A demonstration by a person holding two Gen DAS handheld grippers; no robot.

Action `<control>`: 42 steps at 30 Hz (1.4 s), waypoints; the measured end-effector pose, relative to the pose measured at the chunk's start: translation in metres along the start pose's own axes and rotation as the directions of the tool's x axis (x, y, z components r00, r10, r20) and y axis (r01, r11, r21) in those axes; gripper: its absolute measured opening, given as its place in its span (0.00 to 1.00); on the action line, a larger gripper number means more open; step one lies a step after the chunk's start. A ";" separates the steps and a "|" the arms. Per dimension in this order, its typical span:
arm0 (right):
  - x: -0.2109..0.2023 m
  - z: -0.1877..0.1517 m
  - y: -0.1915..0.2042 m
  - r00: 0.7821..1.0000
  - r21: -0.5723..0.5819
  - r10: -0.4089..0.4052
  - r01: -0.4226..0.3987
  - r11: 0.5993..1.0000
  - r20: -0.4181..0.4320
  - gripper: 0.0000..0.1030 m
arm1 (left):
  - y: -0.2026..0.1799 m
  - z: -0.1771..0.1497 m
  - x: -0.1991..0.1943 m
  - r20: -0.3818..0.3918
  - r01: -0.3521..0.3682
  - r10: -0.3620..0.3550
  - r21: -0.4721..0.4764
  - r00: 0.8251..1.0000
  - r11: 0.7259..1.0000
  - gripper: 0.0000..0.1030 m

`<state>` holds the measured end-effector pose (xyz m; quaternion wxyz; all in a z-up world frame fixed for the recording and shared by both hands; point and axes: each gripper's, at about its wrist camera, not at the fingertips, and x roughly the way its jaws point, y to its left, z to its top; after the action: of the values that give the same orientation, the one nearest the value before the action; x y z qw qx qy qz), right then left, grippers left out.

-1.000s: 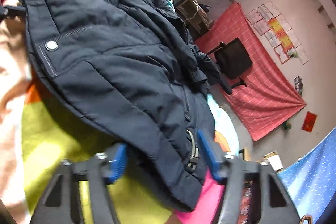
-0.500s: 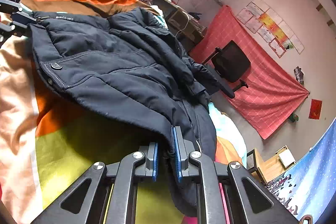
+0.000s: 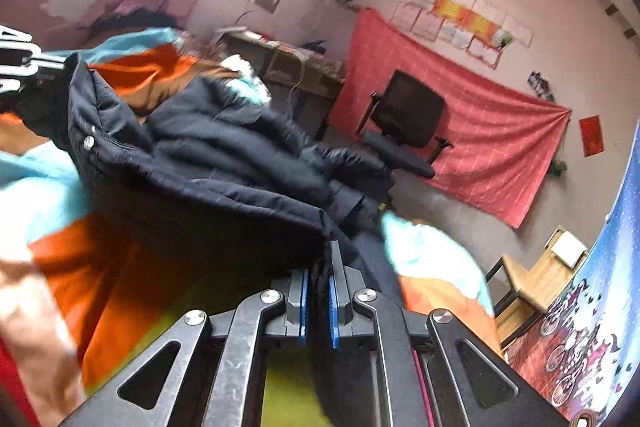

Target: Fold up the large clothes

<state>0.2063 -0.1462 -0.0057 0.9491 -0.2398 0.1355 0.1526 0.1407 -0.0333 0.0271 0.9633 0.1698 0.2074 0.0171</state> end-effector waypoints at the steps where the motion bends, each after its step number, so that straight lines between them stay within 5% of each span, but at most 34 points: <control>1: 0.005 0.010 -0.004 1.000 0.009 -0.011 0.011 1.000 0.011 0.07 | 0.006 0.011 0.004 0.014 -0.002 0.002 -0.002 1.000 1.000 0.03; 10: 0.085 0.123 -0.059 0.998 0.059 -0.061 0.059 0.996 0.023 0.07 | 0.088 0.129 0.088 0.078 0.005 0.007 -0.148 0.997 0.989 0.02; 17: 0.187 0.168 -0.070 0.996 -0.010 -0.045 0.045 0.999 -0.073 0.07 | 0.124 0.167 0.173 0.072 -0.035 0.050 -0.192 0.996 0.981 0.02; 32: 0.335 0.155 -0.045 0.959 -0.074 -0.074 0.055 0.996 -0.275 0.07 | 0.155 0.154 0.309 0.003 -0.084 0.089 -0.281 0.996 0.956 0.00; 42: 0.354 0.145 -0.050 0.955 -0.008 -0.044 0.043 0.999 -0.292 0.10 | 0.169 0.135 0.299 0.008 0.070 -0.072 -0.373 0.997 0.925 0.00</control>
<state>0.5756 -0.0367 0.0206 0.9217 -0.2634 0.2687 0.0946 0.4751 0.1135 0.0814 0.9774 -0.0238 0.2090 0.0219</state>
